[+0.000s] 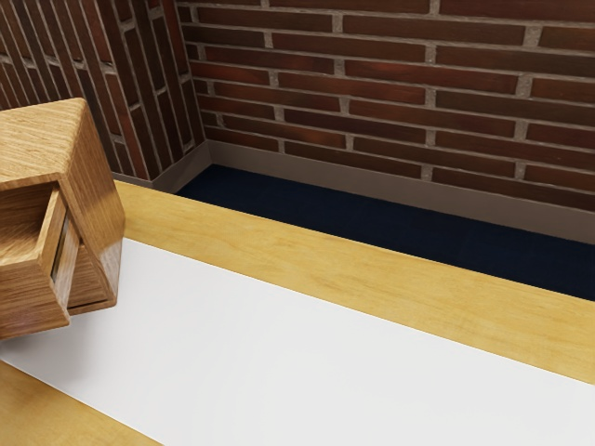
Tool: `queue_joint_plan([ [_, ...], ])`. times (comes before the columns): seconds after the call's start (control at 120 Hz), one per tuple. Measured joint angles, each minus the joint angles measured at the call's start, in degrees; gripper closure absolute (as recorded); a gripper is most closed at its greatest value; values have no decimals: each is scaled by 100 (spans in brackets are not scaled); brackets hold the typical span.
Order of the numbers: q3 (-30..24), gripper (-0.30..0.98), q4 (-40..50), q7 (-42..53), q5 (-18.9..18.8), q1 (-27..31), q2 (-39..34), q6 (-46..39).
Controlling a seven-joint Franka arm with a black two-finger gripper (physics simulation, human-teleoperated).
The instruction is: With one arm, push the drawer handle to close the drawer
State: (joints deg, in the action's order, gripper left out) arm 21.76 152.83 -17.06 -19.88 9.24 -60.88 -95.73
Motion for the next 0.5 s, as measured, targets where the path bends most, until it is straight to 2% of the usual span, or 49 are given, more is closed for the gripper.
queue_joint_plan([
  [0.35,241,79,-162,-15,-180,-169,219,-243],
  [0.5,491,79,-343,-31,-290,-441,444,-280],
])
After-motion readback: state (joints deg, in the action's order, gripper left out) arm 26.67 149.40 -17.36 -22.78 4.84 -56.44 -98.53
